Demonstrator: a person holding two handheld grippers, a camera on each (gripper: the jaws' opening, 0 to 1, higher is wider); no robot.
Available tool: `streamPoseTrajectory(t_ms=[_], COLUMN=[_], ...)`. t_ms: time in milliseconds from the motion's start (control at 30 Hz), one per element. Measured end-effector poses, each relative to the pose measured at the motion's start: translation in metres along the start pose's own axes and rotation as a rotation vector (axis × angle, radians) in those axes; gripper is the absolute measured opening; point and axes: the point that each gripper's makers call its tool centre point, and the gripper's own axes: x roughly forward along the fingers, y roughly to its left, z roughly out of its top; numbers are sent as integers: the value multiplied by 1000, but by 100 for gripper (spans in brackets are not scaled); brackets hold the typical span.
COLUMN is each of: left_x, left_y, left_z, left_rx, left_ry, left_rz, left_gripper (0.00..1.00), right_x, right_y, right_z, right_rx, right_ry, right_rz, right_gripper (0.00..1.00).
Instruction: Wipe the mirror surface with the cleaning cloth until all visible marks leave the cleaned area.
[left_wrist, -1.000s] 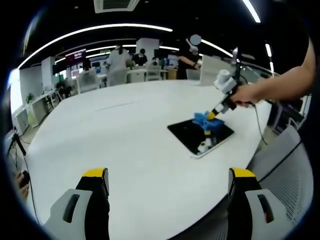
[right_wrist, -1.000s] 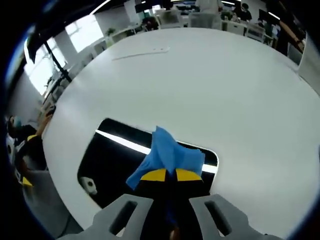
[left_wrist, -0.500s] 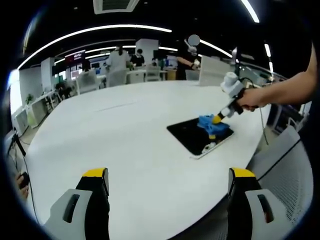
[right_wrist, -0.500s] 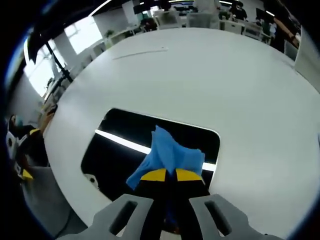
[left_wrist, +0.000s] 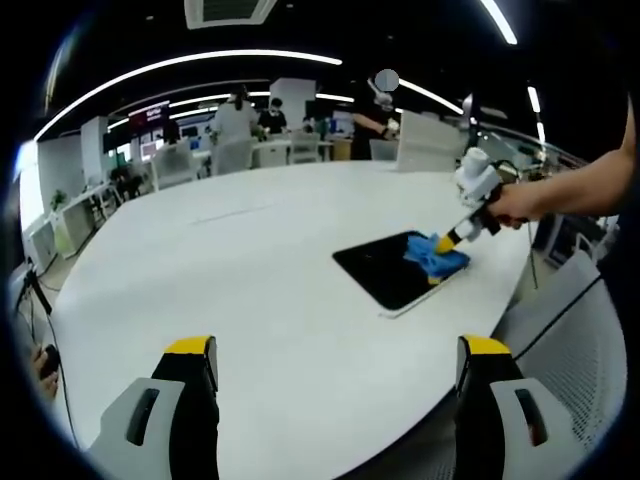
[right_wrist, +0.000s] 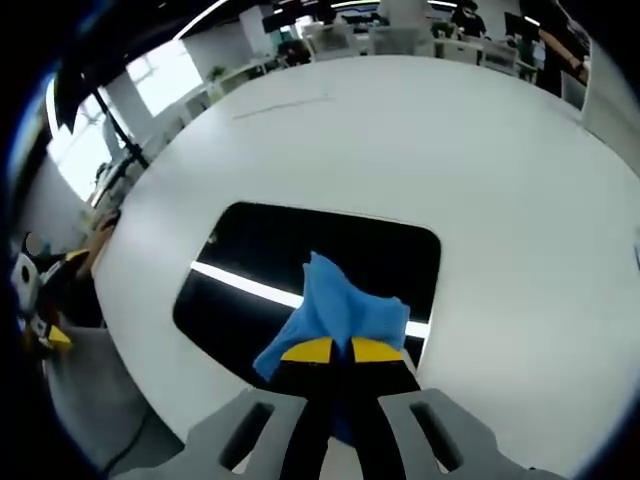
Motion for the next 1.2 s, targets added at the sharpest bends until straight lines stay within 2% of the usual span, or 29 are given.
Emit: streamPoseTrajectory(t_ms=[467, 667, 1200], left_x=[-1, 0, -1], left_y=[-2, -1, -2], left_z=[0, 0, 1], left_rx=[-1, -1, -2], left_ry=[4, 2, 2], left_rz=[-5, -5, -5], left_gripper=[99, 99, 99], right_x=[-12, -16, -18], right_y=[8, 13, 15], right_z=[-22, -31, -33], right_rx=[-8, 24, 29], right_ry=[5, 16, 20], right_rz=[24, 44, 68], right_gripper=[0, 0, 0])
